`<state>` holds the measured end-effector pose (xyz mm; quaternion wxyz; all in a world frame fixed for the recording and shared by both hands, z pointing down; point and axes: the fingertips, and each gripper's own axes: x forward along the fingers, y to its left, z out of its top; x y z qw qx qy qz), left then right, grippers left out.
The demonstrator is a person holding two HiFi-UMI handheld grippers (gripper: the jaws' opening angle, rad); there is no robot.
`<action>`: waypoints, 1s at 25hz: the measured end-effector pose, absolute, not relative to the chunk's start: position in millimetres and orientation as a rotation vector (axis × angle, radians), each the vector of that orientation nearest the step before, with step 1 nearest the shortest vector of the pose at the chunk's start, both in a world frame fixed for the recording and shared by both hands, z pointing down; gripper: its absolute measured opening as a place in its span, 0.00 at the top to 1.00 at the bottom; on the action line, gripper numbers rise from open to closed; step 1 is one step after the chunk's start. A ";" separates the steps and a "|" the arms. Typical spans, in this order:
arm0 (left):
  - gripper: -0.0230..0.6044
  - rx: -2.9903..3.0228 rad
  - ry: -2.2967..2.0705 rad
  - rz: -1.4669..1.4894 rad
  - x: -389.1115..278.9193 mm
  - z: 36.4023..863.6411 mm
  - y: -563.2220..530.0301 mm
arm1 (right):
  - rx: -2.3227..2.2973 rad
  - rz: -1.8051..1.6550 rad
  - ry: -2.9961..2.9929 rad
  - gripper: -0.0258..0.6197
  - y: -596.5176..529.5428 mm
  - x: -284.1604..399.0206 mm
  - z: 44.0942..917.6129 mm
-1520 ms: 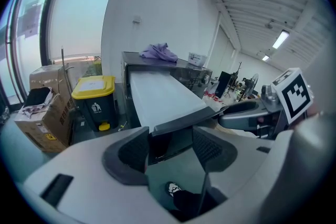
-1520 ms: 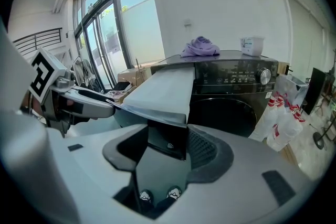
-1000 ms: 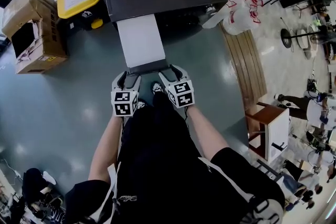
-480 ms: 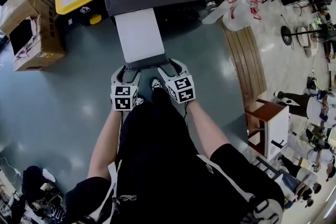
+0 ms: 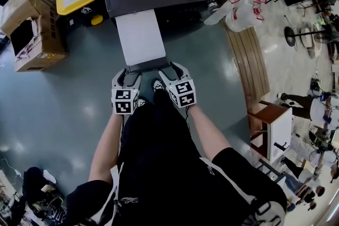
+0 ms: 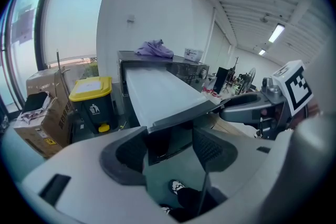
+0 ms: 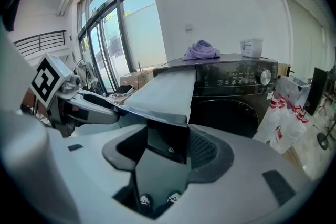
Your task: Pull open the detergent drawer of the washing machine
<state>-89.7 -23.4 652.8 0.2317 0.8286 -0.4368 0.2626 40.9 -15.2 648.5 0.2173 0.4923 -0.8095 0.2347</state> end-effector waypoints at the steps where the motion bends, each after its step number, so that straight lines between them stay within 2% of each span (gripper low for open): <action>1: 0.55 2.277 -1.200 0.721 -89.5 653.0 -23.0 | 1.365 0.650 -2.242 0.59 -14.7 41.1 648.5; 25: 0.55 2.252 -1.196 0.654 -111.7 636.4 -20.4 | 1.420 0.578 -2.115 0.56 -8.4 46.8 629.6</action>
